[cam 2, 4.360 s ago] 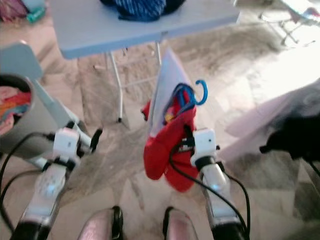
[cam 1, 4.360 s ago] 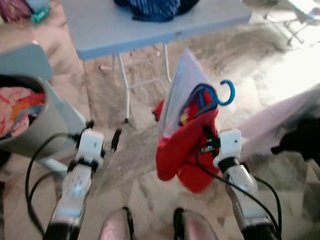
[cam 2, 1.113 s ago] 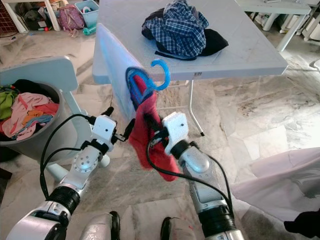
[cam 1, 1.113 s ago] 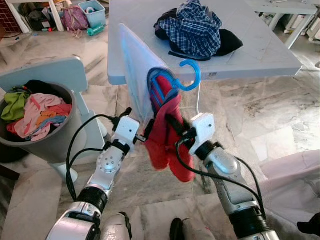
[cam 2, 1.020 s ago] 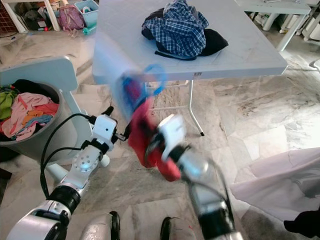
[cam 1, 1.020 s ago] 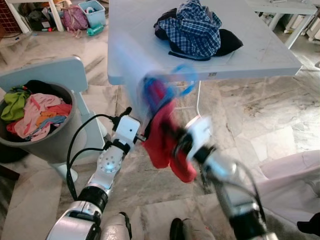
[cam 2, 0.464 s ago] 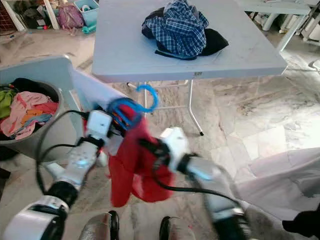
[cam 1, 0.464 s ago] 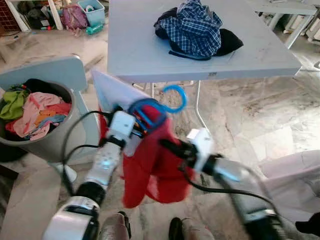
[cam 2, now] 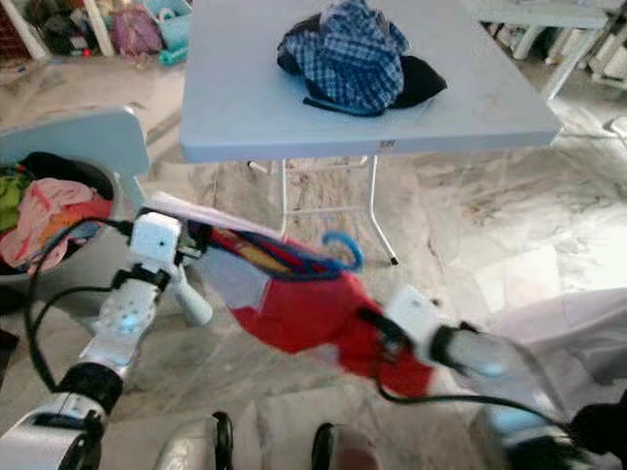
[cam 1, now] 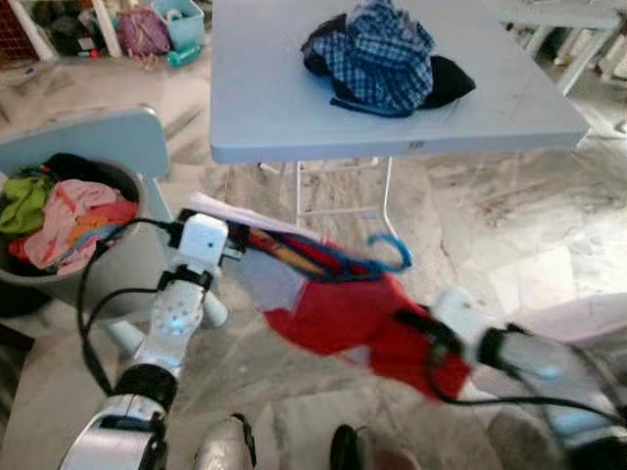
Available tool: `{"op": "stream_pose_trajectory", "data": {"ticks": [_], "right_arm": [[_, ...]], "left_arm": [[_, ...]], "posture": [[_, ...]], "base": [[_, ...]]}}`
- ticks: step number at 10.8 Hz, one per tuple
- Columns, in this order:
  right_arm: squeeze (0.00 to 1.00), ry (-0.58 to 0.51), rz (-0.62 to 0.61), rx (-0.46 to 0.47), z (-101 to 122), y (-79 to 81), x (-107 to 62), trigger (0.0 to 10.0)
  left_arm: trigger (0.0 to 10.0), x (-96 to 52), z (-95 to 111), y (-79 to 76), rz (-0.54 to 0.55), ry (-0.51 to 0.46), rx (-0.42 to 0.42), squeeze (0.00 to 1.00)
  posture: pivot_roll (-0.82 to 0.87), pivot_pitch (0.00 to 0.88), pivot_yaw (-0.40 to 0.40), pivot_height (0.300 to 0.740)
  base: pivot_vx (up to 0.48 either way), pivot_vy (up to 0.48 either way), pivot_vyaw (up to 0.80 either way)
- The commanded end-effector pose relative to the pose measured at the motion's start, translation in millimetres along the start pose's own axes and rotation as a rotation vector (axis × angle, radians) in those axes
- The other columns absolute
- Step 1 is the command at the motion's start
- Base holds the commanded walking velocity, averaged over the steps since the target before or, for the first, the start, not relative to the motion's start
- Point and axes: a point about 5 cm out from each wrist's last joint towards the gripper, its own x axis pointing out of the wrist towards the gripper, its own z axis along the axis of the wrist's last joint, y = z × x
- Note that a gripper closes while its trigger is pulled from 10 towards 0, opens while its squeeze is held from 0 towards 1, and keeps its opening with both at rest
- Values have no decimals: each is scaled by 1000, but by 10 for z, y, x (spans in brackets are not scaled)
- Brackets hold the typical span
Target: Hang hanger
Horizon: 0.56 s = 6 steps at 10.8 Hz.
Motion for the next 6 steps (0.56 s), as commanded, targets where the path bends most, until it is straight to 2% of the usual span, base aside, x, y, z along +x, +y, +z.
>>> {"op": "stream_pose_trajectory", "data": {"ticks": [1,2,3,5,6], "right_arm": [[0,47,31,6,-106,12,-102,10000],[0,42,75,-2,-118,1,-230,10000],[0,-11,52,-6,-62,-102,-336,10000],[0,-133,-53,-7,129,-338,-433,10000],[0,-191,-28,-11,229,-336,-467,10000]], "left_arm": [[10000,-6,56,208,89,-35,12,0],[10000,-17,62,326,115,-32,16,0],[10000,-45,-10,401,134,15,3,0],[10000,-73,-122,411,147,100,-61,0],[10000,-57,-148,371,149,128,-86,0]], "posture": [[-54,138,-61,740],[-51,142,-59,740],[-57,144,-57,740],[-68,144,-50,740],[-69,143,-43,740]], "base": [[0,0,0],[0,0,0],[0,0,0],[0,0,0],[0,0,0]]}}
